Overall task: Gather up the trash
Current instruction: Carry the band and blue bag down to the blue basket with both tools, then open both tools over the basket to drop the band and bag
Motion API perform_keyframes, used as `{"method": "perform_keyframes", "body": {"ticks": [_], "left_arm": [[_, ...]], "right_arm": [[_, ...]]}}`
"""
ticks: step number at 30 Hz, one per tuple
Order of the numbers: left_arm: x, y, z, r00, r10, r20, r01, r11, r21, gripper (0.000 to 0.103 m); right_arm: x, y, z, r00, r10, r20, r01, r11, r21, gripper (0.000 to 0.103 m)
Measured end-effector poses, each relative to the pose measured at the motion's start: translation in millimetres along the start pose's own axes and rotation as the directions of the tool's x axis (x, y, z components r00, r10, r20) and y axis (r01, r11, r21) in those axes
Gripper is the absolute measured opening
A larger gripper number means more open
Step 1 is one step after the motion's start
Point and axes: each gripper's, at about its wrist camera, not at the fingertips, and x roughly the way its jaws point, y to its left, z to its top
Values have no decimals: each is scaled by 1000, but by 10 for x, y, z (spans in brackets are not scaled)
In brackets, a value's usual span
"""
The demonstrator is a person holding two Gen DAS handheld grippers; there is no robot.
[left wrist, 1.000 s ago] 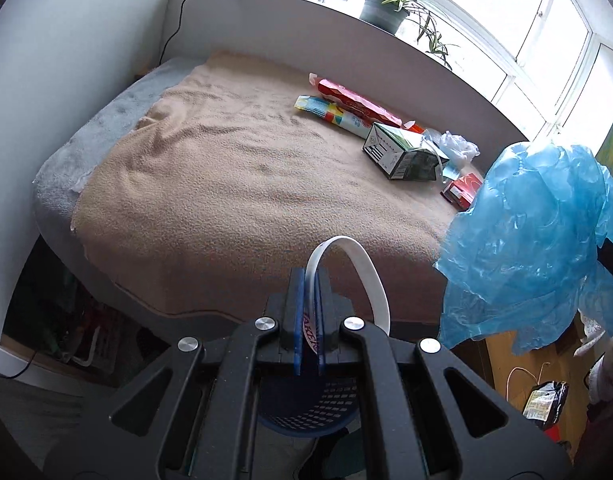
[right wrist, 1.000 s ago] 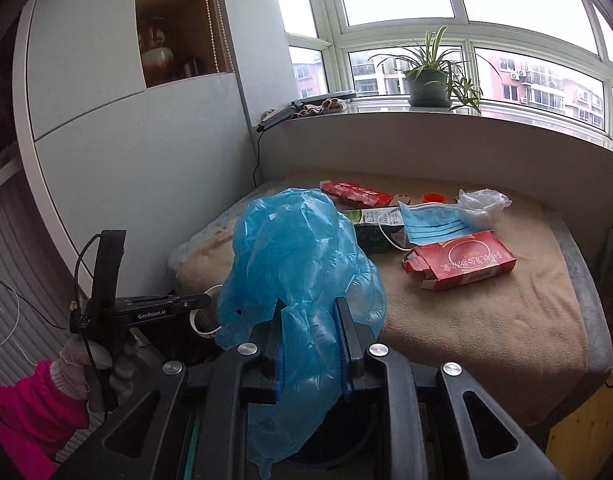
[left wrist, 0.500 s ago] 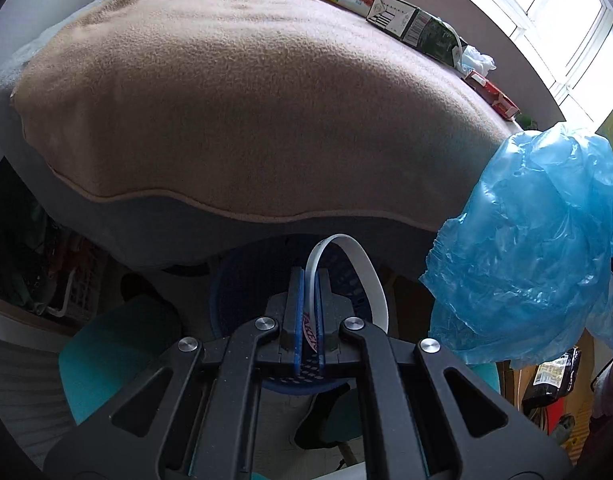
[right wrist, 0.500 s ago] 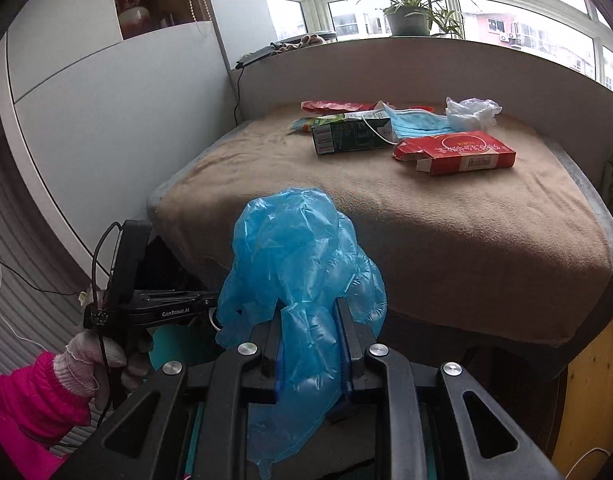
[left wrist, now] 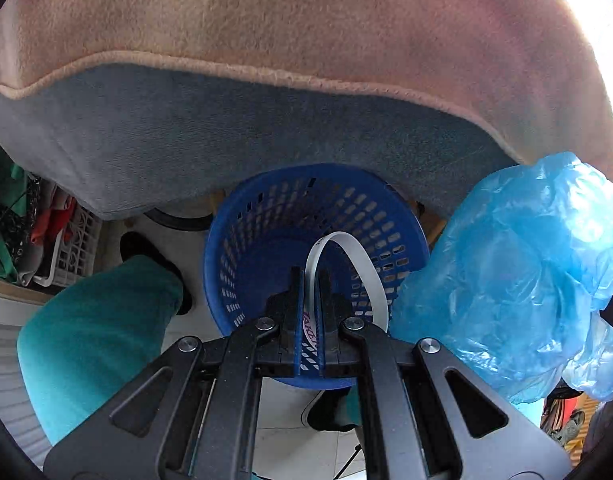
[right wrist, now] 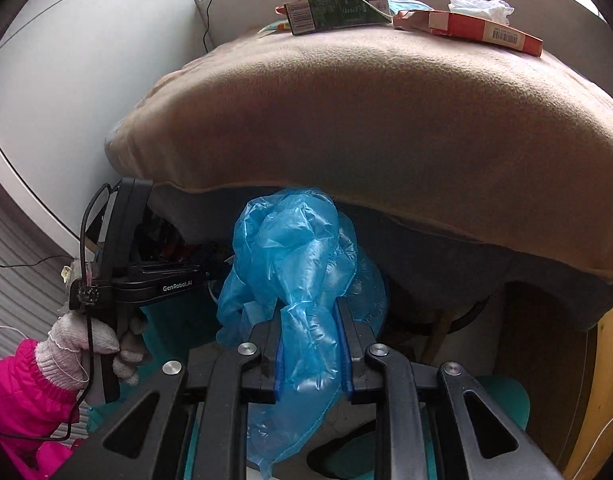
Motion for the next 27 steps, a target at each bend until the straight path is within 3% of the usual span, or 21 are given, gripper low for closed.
{"method": "perform_keyframes", "body": {"ticks": [11, 17, 19, 22, 27], "left_arm": [[215, 32, 59, 999, 36, -17, -36, 999, -10, 3], [169, 0, 75, 999, 45, -5, -45, 999, -4, 4], [120, -45, 69, 999, 48, 0, -48, 999, 0, 15], [86, -73, 85, 999, 52, 11, -52, 999, 5, 23], [43, -105, 108, 998, 53, 15, -53, 999, 8, 23]], "right_arm": [[490, 110, 69, 999, -19, -50, 18, 999, -26, 24], [604, 137, 100, 999, -21, -31, 19, 999, -39, 36], [605, 139, 111, 999, -25, -25, 24, 999, -39, 42], [603, 119, 100, 999, -25, -19, 25, 999, -29, 46], [563, 84, 125, 1000, -25, -7, 25, 1000, -15, 53]]}}
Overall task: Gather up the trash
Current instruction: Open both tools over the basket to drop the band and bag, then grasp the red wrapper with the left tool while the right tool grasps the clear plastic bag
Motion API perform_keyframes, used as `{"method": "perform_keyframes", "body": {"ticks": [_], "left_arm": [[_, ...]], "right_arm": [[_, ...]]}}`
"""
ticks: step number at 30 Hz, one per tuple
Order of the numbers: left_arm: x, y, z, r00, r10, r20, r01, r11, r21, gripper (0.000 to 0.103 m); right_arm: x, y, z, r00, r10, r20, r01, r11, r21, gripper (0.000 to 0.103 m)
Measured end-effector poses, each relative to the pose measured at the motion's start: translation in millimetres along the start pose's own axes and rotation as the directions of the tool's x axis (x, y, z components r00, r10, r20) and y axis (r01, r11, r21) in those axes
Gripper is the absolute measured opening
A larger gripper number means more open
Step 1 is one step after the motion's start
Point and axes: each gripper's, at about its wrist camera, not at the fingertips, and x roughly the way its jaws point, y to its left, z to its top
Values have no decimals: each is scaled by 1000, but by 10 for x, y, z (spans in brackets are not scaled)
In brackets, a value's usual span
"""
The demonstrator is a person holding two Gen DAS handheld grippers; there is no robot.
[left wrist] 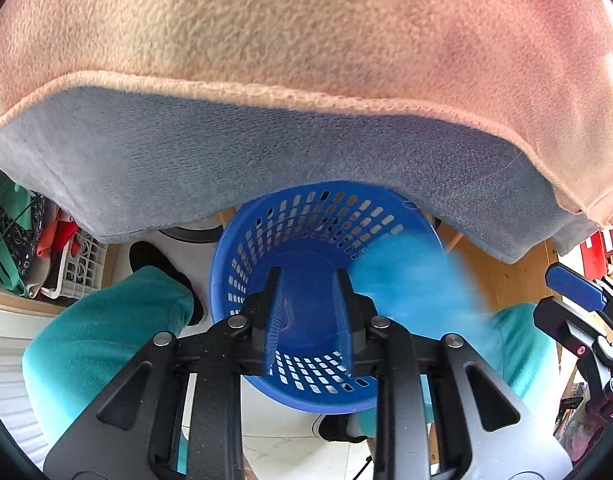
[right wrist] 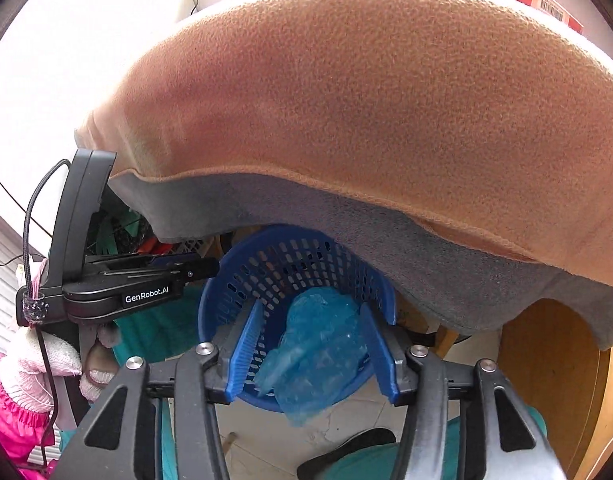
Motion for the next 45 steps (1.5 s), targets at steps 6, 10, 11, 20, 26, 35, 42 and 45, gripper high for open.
{"method": "perform_keyframes", "body": {"ticks": [6, 10, 11, 20, 26, 35, 42, 45], "left_arm": [[-25, 1, 7, 1000, -3, 7, 3, 1000, -2, 23], [-68, -13, 16, 1000, -1, 16, 1, 1000, -2, 23], [-82, -19, 20, 1000, -1, 17, 1, 1000, -1, 23], [-247, -61, 38, 998, -9, 59, 8, 1000, 25, 41], [-558, -152, 81, 993, -34, 113, 25, 997, 76, 42], [-1084, -327, 260, 971, -93, 218, 63, 988, 141, 60], [-1392, -439, 635, 953, -126, 276, 81, 983, 167, 65], [-1507, -451, 832, 945, -125, 302, 73, 981, 177, 65]], "right_arm": [[-134, -64, 35, 1000, -5, 16, 5, 1000, 5, 55], [-219, -75, 63, 1000, -2, 27, 2, 1000, 9, 59], [-239, -81, 69, 1000, -2, 31, 1, 1000, 8, 60], [-473, -95, 135, 996, 4, 85, -5, 1000, 18, 72], [-749, -180, 150, 990, 0, 141, -5, 999, 37, 79], [-1254, -496, 235, 970, -31, 242, 6, 995, 104, 83], [-1494, -776, 461, 942, -95, 322, 52, 989, 138, 85], [-1602, -900, 582, 928, -118, 353, 70, 987, 147, 87]]}}
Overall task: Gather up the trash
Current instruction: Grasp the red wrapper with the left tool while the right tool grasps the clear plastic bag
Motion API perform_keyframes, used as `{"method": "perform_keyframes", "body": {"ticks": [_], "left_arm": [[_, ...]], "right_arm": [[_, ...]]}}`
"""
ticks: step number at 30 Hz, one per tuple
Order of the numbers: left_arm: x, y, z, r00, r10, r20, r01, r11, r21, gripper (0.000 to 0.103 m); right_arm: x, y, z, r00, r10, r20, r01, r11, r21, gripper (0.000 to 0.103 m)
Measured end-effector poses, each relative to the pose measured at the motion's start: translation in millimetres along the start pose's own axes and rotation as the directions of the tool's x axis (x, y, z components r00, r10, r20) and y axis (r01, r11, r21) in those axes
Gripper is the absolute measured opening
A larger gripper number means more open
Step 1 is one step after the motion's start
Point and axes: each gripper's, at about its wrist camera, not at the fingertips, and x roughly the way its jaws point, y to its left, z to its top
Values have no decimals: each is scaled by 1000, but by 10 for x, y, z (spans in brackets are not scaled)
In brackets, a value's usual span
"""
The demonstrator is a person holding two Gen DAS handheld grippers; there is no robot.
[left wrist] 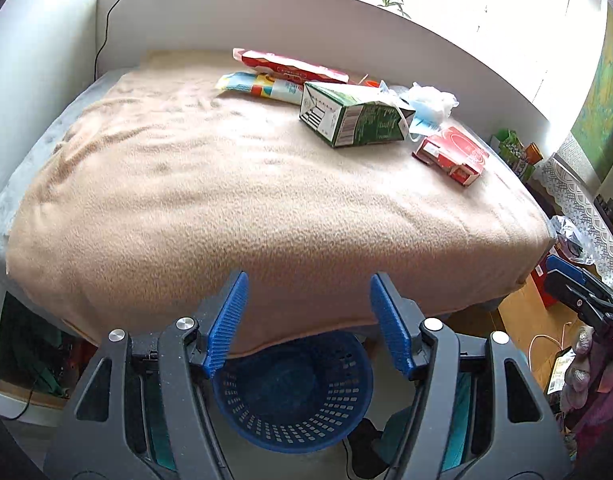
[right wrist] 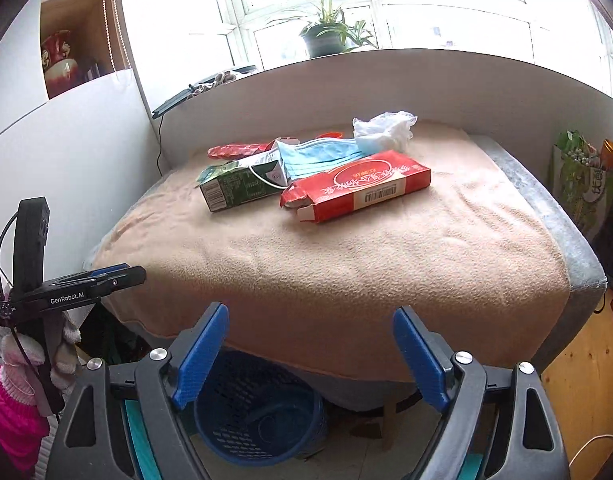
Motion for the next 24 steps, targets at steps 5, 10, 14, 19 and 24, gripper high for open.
{"method": "perform_keyframes", "body": {"ticks": [5, 10, 14, 19, 24], "left_arm": [[-22, 20, 422, 999, 10, 34, -10, 1000, 10, 65], [98, 148, 913, 999, -17, 38, 18, 999, -31, 66], [287, 304, 1267, 998, -64, 29, 67, 992, -108, 71], [619, 457, 1623, 994, -109, 17, 110, 975, -192, 71], [997, 658, 1884, 983, -186, -2, 175, 931, -319, 71]], "right_arm": [[29, -194, 302, 999, -19, 39, 19, 1000, 10, 87], [136, -382, 637, 997, -49, 63, 48, 999, 23, 89], [284, -512, 890, 997, -39, 60, 36, 998, 53, 89], [547, -573, 1144, 997, -58, 49, 56, 998, 39, 89], [844, -673, 1377, 997, -71, 29, 70, 997, 40, 89]]}}
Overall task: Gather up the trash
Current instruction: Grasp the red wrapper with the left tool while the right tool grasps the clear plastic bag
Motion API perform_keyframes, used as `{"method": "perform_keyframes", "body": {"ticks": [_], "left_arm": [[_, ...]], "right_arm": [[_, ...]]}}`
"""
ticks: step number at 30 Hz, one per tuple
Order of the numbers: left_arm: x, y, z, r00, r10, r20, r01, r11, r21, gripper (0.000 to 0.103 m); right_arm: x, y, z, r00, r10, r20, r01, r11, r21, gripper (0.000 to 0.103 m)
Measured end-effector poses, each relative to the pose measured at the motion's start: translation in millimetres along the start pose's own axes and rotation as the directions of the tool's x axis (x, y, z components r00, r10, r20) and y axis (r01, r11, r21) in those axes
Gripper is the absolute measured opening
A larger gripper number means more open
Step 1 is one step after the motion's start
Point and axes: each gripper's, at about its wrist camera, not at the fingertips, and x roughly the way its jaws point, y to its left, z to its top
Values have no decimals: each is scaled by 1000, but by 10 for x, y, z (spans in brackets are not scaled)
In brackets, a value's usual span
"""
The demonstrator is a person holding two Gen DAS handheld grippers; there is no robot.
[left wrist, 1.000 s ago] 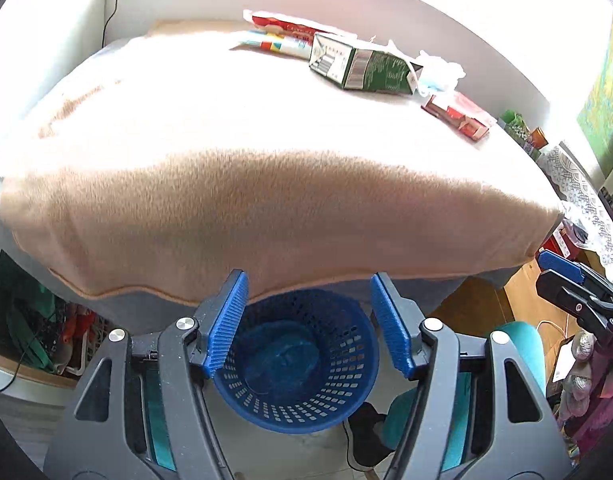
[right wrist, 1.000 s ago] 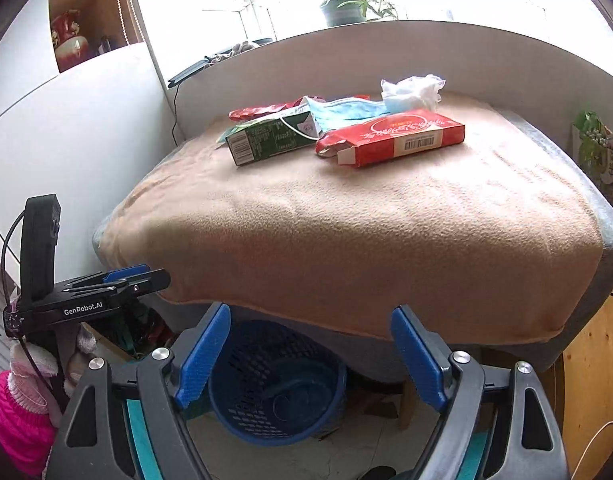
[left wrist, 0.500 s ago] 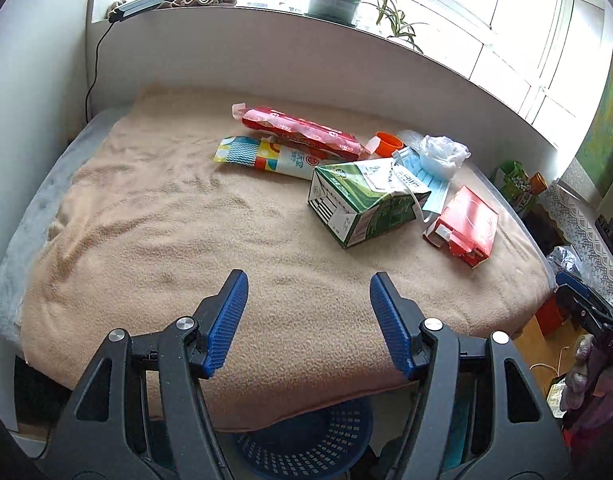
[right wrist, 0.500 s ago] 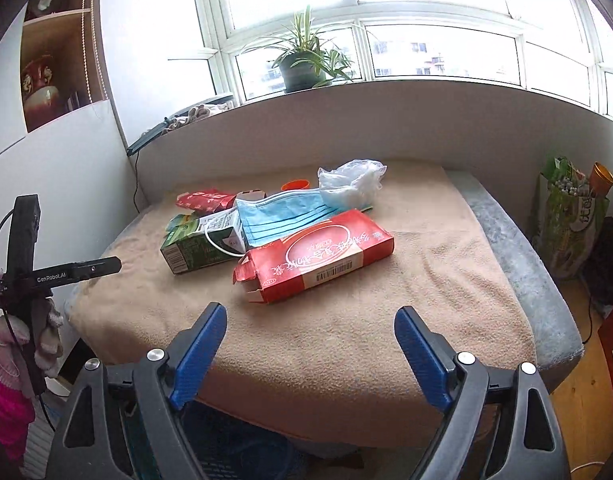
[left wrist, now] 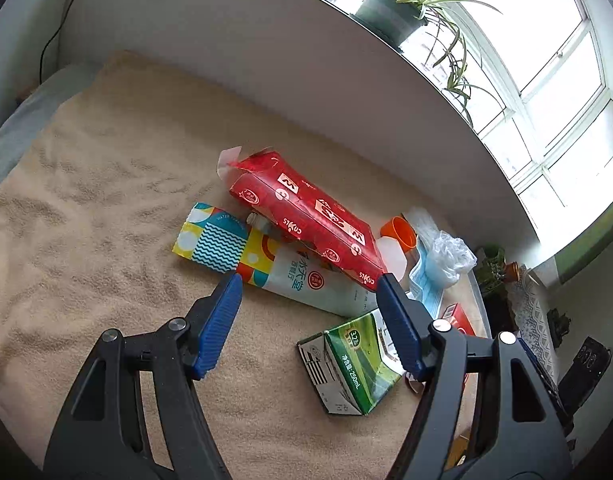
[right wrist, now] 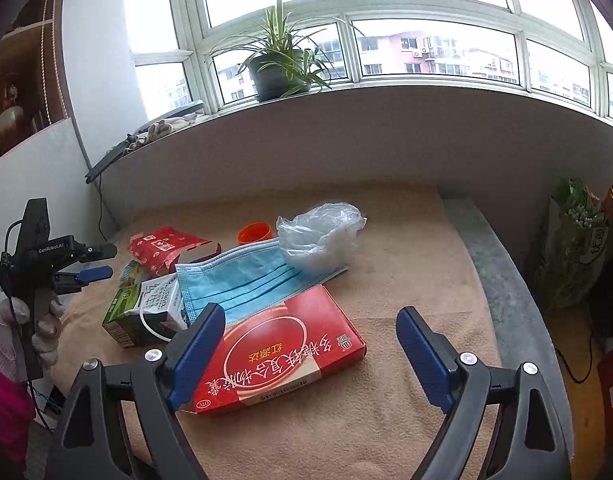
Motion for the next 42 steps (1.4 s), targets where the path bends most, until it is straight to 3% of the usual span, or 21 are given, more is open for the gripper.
{"method": "perform_keyframes", "body": {"ticks": [8, 13, 26, 29, 31, 35, 40, 41, 42], "left_arm": [[413, 74, 310, 999, -20, -31, 18, 997, -70, 71], [555, -34, 422, 1000, 5, -26, -6, 999, -32, 71], [962, -381, 682, 997, 70, -35, -67, 996, 66, 70], [1097, -441, 691, 995, 80, -57, -75, 994, 83, 57], [1145, -510, 689, 995, 76, -64, -69, 992, 102, 56], [1185, -712, 732, 994, 79, -73, -66, 984, 163, 56], [1360, -952, 811, 983, 73, -166, -34, 973, 227, 56], [1393, -972, 822, 982, 77, -170, -37, 973, 227, 53], [1424, -999, 830, 981, 91, -169, -50, 971, 234, 42]], "right_arm": [[519, -194, 338, 999, 11, -36, -9, 998, 61, 89], [816, -294, 493, 997, 45, -70, -37, 993, 110, 89], [1392, -211, 632, 984, 68, -167, -52, 994, 97, 88], [1491, -180, 621, 978, 82, -192, -64, 993, 98, 79], [1527, -171, 609, 975, 88, -203, -69, 992, 102, 71], [1548, -200, 615, 974, 97, -204, -74, 991, 115, 67], [1561, -238, 612, 973, 104, -204, -78, 988, 130, 60], [1561, -246, 612, 973, 104, -206, -78, 988, 131, 57], [1565, -243, 612, 972, 106, -208, -80, 988, 130, 53]]}}
